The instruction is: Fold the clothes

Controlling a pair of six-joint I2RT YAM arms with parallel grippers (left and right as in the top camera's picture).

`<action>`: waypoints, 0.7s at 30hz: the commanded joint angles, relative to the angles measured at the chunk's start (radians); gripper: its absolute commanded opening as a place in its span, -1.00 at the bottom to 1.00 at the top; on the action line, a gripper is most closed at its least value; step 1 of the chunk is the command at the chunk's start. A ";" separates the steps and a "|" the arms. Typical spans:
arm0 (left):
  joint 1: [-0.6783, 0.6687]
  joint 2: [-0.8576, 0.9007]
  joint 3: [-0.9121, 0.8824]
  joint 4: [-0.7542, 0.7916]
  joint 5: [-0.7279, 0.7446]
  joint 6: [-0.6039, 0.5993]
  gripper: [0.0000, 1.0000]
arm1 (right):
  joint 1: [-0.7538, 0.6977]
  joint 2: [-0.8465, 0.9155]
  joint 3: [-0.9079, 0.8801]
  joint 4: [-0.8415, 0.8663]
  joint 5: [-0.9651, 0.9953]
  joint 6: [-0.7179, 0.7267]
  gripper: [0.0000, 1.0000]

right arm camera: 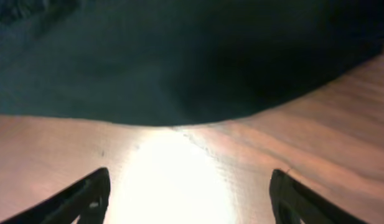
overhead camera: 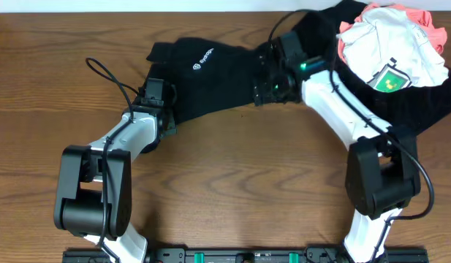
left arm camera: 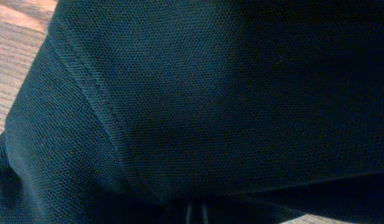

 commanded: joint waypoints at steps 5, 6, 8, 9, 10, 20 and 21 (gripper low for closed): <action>0.014 0.017 -0.038 -0.018 0.027 -0.010 -0.88 | 0.009 0.051 -0.059 0.124 -0.025 0.110 0.49; 0.014 0.017 -0.038 -0.018 0.027 -0.009 -0.88 | 0.009 0.064 -0.059 0.127 -0.025 0.115 0.48; 0.015 0.017 -0.038 -0.018 0.027 -0.009 -0.88 | 0.009 0.090 -0.059 0.143 -0.024 0.115 0.49; 0.014 0.017 -0.038 -0.018 0.027 -0.009 -0.88 | 0.009 0.102 -0.059 0.158 -0.024 0.115 0.50; 0.014 0.017 -0.038 -0.018 0.027 -0.009 -0.88 | 0.009 0.110 -0.059 0.173 -0.024 0.115 0.50; 0.014 0.017 -0.038 -0.018 0.027 -0.010 -0.88 | 0.009 0.167 -0.059 0.343 -0.017 0.156 0.48; 0.014 0.017 -0.038 -0.018 0.027 -0.010 -0.88 | 0.009 0.168 -0.059 0.365 -0.017 0.156 0.45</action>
